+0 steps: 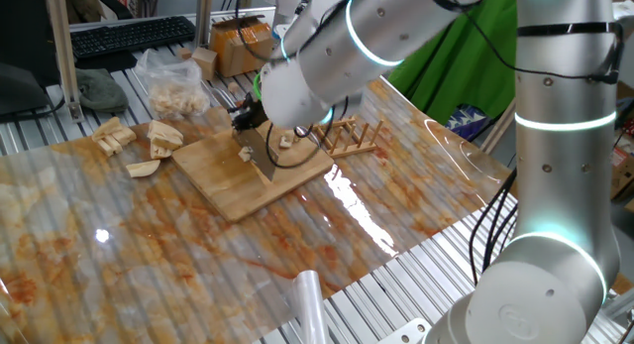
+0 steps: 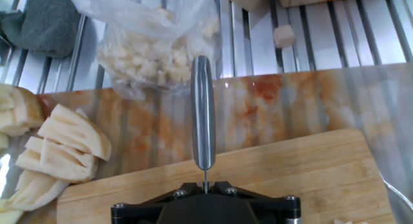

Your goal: Slice the lotus root

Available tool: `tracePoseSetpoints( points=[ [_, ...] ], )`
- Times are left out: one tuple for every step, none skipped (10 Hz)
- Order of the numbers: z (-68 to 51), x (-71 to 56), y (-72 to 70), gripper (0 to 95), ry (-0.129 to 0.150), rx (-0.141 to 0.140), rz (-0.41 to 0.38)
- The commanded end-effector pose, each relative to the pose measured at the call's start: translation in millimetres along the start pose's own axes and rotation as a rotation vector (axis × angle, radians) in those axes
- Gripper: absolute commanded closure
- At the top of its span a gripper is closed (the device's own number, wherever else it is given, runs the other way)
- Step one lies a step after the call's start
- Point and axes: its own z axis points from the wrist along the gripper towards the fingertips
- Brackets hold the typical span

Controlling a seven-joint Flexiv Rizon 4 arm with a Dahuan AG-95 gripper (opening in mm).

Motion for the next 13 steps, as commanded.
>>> tracePoseSetpoints(
  points=[
    [5.5, 2.5, 6.9, 95.0, 0.043, -0.019, 0.008],
    [4.8, 1.5, 5.7, 95.0, 0.071, 0.002, -0.009],
    [6.6, 4.3, 3.8, 95.0, 0.097, 0.000, -0.010],
    [2.4, 3.9, 3.4, 95.0, 0.140, -0.005, -0.014],
    [-5.7, 2.3, 2.4, 95.0, 0.171, -0.024, -0.010],
    [-8.3, 2.6, 4.5, 95.0, 0.173, -0.040, 0.012],
    [-7.0, 4.4, 5.5, 95.0, 0.185, -0.013, -0.005],
    [-5.2, 6.9, 4.8, 95.0, 0.206, -0.004, -0.014],
    [-4.7, 8.2, 5.7, 95.0, 0.210, -0.003, -0.013],
    [-5.0, 8.1, 5.6, 95.0, 0.217, 0.011, -0.023],
    [-5.1, 7.8, 5.4, 95.0, 0.235, 0.017, -0.029],
    [-5.3, 7.4, 5.1, 95.0, 0.259, 0.015, -0.034],
    [-5.3, 7.4, 5.1, 95.0, 0.271, 0.021, -0.041]
  ],
)
